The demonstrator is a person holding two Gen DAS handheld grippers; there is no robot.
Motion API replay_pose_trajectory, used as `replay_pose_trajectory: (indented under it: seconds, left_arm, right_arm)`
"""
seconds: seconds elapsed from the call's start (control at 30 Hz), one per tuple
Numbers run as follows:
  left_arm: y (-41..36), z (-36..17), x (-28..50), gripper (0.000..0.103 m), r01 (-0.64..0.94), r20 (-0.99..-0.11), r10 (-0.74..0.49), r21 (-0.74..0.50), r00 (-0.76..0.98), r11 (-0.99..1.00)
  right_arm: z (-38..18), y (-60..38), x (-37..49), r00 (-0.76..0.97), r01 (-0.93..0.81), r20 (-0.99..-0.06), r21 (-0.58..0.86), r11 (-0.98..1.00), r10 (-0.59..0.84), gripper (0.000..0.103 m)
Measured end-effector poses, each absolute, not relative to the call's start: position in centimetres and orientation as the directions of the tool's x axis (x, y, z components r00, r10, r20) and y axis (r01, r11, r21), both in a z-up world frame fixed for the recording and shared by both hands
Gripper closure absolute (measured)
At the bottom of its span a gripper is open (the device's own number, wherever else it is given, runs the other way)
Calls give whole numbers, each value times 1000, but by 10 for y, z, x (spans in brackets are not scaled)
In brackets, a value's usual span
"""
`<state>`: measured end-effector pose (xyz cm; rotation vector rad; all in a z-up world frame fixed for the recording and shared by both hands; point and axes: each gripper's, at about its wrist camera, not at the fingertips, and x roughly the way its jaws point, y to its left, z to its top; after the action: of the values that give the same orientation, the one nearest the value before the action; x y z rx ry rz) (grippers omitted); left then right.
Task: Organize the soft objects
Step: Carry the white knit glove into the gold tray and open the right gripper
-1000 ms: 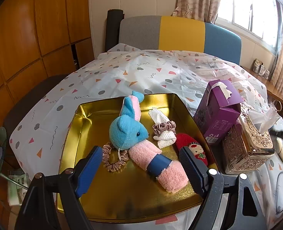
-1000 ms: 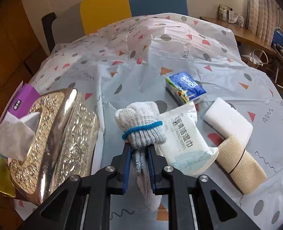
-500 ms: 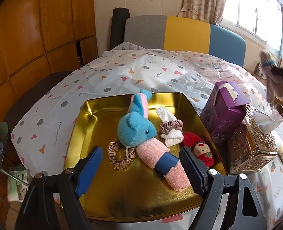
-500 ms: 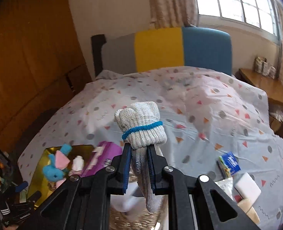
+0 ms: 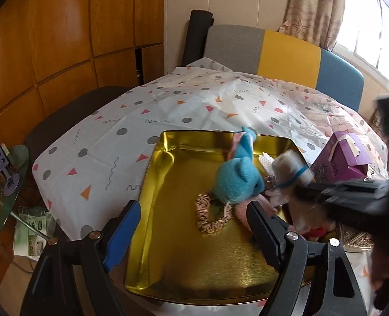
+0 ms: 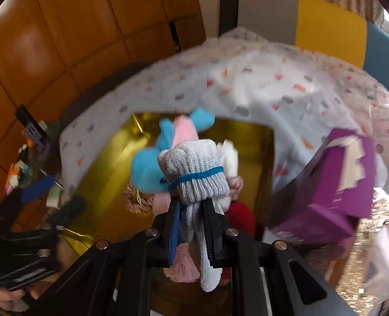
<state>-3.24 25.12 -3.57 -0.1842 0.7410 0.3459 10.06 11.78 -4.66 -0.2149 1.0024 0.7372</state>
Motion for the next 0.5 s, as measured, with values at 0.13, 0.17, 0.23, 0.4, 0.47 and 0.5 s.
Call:
replay_pose_trajectory:
  seconds: [0.13,0.17,0.23,0.4,0.47,0.5]
  left_arm:
    - [252,-35,-33,20,-368,-686,240,-45,687,929]
    - [252,-35,-33,20,-366,-686,238,-45,688,930]
    - [250,-36,-33,20,-361,-686,233,-46,689,932]
    - [246,-36,-33,20,-348,-687,227,-40,690,936]
    - [244,-34,-33,20,-347,-686,227,-39,692,937]
    - [244,-34,-33,20,-346,-684,229,-37,693,937]
  right_arm:
    - [-78,132,101,316,-655,-867,93,749,385,84]
    - [-82,134,100,313,-658,-870,90,748,381,82]
    - [-85,133,96,306,-660,-872,95,745,382,75]
    - [-80,126,90,318,-657,-858,107,746,402,65]
    - [-78,123,89,332,-654,-851,104,749,408,64]
    - [-76,122,90,338,-653,-848,101,751,409,64]
